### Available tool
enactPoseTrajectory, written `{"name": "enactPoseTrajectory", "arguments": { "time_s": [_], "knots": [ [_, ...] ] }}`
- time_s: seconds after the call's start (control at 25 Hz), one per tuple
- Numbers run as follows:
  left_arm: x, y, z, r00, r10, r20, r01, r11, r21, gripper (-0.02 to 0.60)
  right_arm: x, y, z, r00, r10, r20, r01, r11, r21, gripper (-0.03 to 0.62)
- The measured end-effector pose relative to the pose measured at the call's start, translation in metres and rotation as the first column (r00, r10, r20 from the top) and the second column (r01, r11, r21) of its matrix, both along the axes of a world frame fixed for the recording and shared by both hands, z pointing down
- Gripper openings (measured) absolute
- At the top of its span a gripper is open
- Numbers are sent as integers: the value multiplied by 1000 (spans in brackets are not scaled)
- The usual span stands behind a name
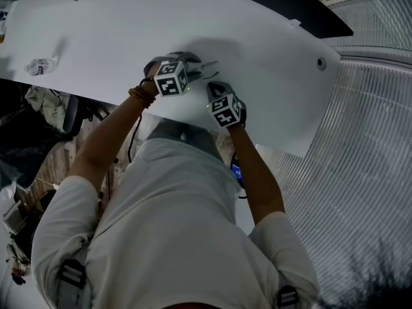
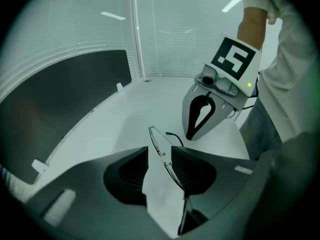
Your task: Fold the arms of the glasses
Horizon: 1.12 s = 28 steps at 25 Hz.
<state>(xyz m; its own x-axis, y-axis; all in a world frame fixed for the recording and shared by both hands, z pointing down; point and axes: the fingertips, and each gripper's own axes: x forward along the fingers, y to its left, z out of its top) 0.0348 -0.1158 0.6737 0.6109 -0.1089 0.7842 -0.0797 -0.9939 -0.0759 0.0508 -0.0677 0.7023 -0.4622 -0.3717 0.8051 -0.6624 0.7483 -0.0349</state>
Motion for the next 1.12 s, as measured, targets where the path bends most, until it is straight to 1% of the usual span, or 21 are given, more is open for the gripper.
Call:
{"name": "enactPoseTrajectory", "arguments": {
  "time_s": [0.08, 0.12, 0.16, 0.2, 0.28, 0.32, 0.4, 0.48, 0.56, 0.64, 0.72, 0.88, 0.92, 0.96, 1.04, 1.12],
  "knots": [
    [0, -5, -15, 996, -59, -60, 58, 998, -16, 147, 5, -2, -10, 999, 43, 26, -43, 999, 9, 2],
    [-1, -8, -26, 990, -99, -102, 97, 995, -24, 140, 8, -4, -18, 996, 76, 47, -77, 997, 13, 2],
    [-2, -11, -39, 978, -142, -150, 139, 990, -34, 121, 12, -6, -28, 991, 114, 73, -116, 993, 18, 2],
    [-4, -14, -53, 962, -187, -200, 182, 982, -44, 100, 16, -9, -41, 983, 155, 104, -158, 987, 27, 2],
    [-8, -18, -83, 917, -264, -298, 257, 964, -65, 69, 28, -17, -70, 961, 226, 161, -238, 970, 56, 2],
    [-10, -18, -99, 894, -290, -341, 284, 956, -70, 57, 34, -20, -84, 949, 255, 186, -272, 959, 73, 2],
    [-11, -14, -128, 854, -322, -409, 321, 944, -74, 31, 44, -23, -113, 922, 303, 239, -334, 937, 102, 2],
    [-10, -11, -156, 811, -343, -474, 350, 934, -77, 8, 54, -28, -147, 888, 344, 305, -396, 909, 129, 2],
    [-8, -13, -186, 757, -360, -545, 377, 922, -85, 3, 62, -39, -185, 849, 366, 381, -453, 875, 168, 2],
    [-6, -14, -218, 701, -375, -606, 401, 911, -100, 3, 65, -48, -227, 817, 364, 447, -493, 843, 216, 2],
    [-6, -11, -251, 647, -388, -656, 419, 900, -119, 3, 65, -50, -269, 794, 353, 495, -522, 813, 257, 2],
    [-1, -1, -310, 522, -417, -744, 445, 877, -179, 3, 63, -43, -340, 741, 331, 585, -575, 763, 296, 2],
    [2, 1, -324, 502, -414, -760, 448, 876, -181, 3, 62, -41, -356, 733, 314, 603, -580, 753, 313, 2],
    [4, 4, -338, 490, -406, -772, 446, 877, -179, 3, 60, -38, -373, 728, 294, 619, -582, 742, 332, 2],
    [8, 13, -360, 473, -383, -793, 443, 882, -162, 3, 54, -29, -403, 724, 256, 641, -583, 724, 370, 2],
    [11, 20, -376, 457, -365, -811, 444, 884, -148, 3, 48, -22, -423, 725, 224, 652, -577, 715, 396, 2]
  ]
}}
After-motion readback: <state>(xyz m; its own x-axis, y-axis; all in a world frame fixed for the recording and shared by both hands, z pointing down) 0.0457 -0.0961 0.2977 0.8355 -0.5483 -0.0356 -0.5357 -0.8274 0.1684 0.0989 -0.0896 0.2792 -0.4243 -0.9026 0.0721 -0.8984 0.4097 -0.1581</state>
